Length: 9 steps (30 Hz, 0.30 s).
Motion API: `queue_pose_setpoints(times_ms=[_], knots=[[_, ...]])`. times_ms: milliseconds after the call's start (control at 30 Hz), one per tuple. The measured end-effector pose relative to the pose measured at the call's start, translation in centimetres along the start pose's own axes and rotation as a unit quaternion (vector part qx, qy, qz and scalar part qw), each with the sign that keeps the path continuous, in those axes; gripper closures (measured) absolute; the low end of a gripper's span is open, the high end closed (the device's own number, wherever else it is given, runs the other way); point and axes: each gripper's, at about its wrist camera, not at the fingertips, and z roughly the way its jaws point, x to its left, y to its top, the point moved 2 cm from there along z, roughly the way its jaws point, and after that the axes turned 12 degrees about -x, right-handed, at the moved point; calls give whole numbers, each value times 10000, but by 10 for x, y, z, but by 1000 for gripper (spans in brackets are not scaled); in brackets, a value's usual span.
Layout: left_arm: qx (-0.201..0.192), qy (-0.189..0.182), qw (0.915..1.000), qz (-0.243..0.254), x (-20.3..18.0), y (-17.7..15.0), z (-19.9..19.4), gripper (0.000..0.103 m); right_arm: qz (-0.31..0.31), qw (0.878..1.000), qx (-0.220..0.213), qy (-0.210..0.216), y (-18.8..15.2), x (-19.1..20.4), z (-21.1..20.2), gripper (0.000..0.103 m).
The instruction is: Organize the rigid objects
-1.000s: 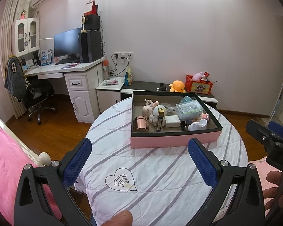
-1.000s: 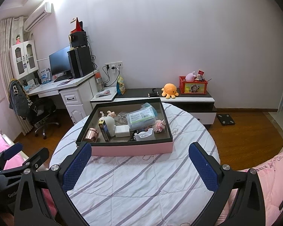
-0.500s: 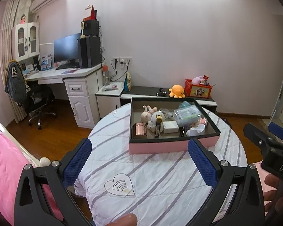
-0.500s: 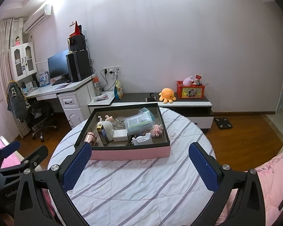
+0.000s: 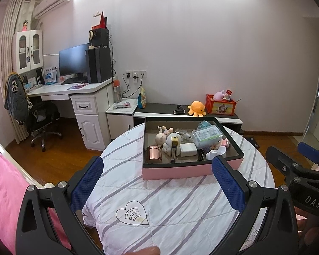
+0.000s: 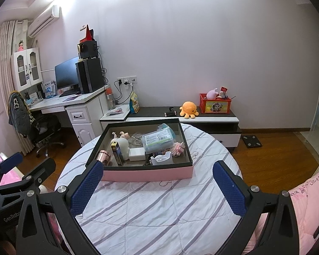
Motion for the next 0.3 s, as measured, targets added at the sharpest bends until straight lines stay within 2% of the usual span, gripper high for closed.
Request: queue_pose_setpoints(times_ms=[300], knots=[[-184,-14,9998,-34,0,6,-5,0,10,10000,-24,-9,1,-2,-1,0]])
